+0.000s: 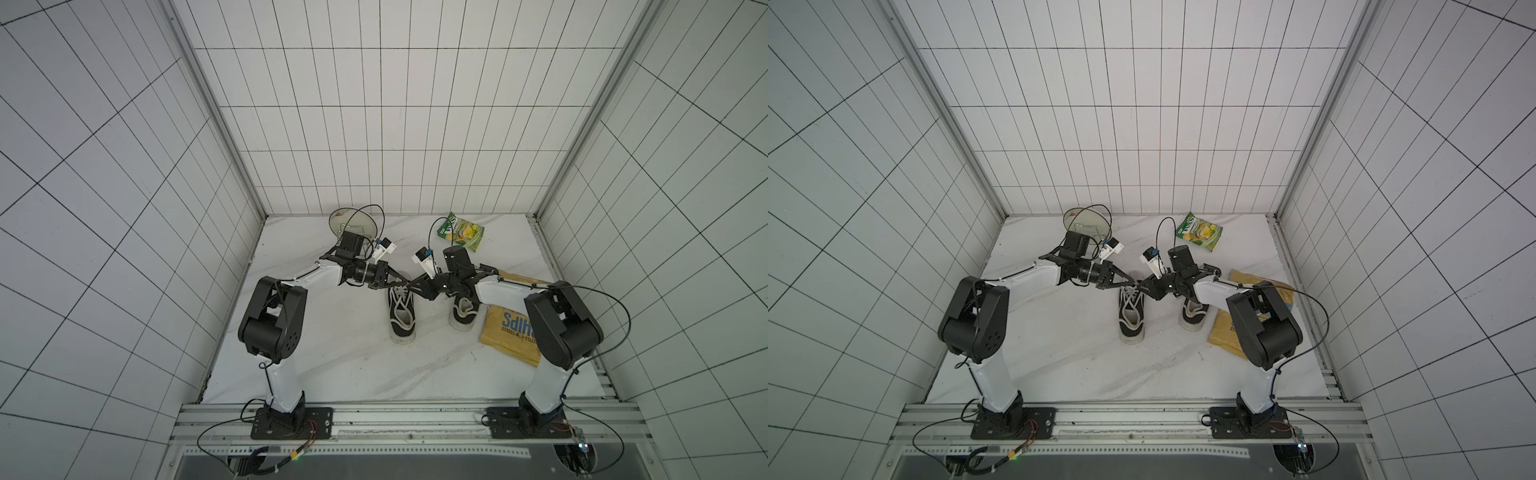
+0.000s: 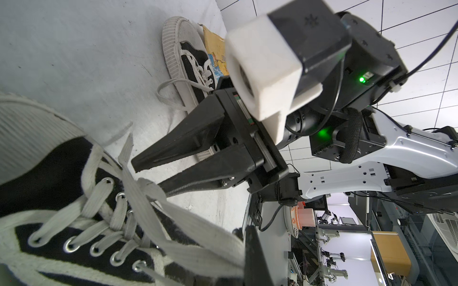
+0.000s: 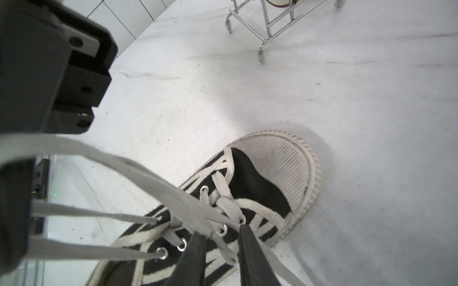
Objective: Tie the shoes
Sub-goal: Cross the shoelace with the shoelace.
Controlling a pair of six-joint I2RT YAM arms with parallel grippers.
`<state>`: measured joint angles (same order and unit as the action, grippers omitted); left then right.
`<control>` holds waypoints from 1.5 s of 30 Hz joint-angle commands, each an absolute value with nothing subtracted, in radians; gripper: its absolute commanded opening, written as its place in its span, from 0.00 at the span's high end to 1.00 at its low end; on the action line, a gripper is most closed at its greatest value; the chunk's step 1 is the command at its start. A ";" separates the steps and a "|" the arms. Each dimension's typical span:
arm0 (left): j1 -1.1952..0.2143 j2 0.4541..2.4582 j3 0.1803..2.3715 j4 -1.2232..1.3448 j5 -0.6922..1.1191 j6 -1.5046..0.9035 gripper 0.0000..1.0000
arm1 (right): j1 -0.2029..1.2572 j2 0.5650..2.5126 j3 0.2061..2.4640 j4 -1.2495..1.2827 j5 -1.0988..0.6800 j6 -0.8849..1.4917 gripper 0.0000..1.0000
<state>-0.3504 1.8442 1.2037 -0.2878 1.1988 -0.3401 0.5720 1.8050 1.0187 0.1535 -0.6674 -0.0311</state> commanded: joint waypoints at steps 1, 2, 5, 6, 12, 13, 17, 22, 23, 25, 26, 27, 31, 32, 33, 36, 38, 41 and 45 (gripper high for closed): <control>-0.347 1.833 1.203 -0.268 1.221 -0.321 1.00 | 0.580 1.820 1.052 0.174 -0.682 -0.020 0.89; -0.347 1.833 1.203 -0.269 1.220 -0.321 1.00 | 0.578 1.813 1.051 0.173 -0.677 -0.017 0.94; -0.344 1.833 1.203 -0.272 1.213 -0.316 1.00 | 0.576 1.771 1.049 0.151 -0.649 -0.018 1.00; -0.342 1.834 1.203 -0.275 1.211 -0.314 1.00 | 0.573 1.752 1.050 0.139 -0.633 -0.023 1.00; -0.339 1.848 1.205 -0.290 1.232 -0.296 0.87 | 0.550 1.704 1.139 -0.005 -0.599 -0.080 1.00; -0.339 1.851 1.207 -0.291 1.239 -0.296 0.85 | 0.549 1.713 1.159 -0.017 -0.607 -0.085 0.99; -0.342 1.867 1.218 -0.295 1.283 -0.296 0.78 | 0.549 1.798 1.258 -0.036 -0.691 -0.075 0.99; -0.356 1.884 1.232 -0.295 1.297 -0.292 0.79 | 0.569 1.949 1.401 -0.083 -0.802 -0.045 0.99; -0.358 1.884 1.234 -0.296 1.298 -0.289 0.82 | 0.572 1.980 1.421 -0.086 -0.823 -0.036 0.99; -0.360 1.880 1.233 -0.296 1.299 -0.286 0.89 | 0.574 2.023 1.441 -0.073 -0.866 -0.009 0.99; -0.360 1.876 1.231 -0.296 1.299 -0.284 0.92 | 0.574 2.039 1.446 -0.069 -0.884 0.004 0.99; -0.360 1.871 1.228 -0.296 1.301 -0.281 0.96 | 0.572 2.054 1.452 -0.069 -0.902 0.013 0.98; -0.359 1.855 1.214 -0.297 1.299 -0.276 1.00 | 0.567 2.071 1.468 -0.163 -0.934 -0.009 0.87; -0.357 1.852 1.210 -0.297 1.298 -0.275 1.00 | 0.561 2.062 1.464 -0.194 -0.916 -0.026 0.79; -0.357 1.849 1.207 -0.296 1.296 -0.275 1.00 | 0.553 2.048 1.453 -0.209 -0.893 -0.037 0.71; -0.357 1.844 1.201 -0.295 1.292 -0.276 1.00 | 0.512 1.987 1.404 -0.213 -0.818 -0.053 0.51; -0.357 1.839 1.199 -0.295 1.292 -0.277 1.00 | 0.482 1.945 1.379 -0.215 -0.781 -0.062 0.45; -0.357 1.827 1.199 -0.296 1.292 -0.279 1.00 | 0.441 1.891 1.347 -0.221 -0.726 -0.072 0.39; -0.357 1.821 1.198 -0.286 1.289 -0.288 1.00 | 0.397 1.832 1.303 -0.237 -0.666 -0.084 0.35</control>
<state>-0.3573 1.8580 1.2053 -0.3042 1.2755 -0.2958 0.4168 1.8786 1.3384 -0.2035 -0.7330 -0.0578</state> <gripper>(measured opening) 0.047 0.646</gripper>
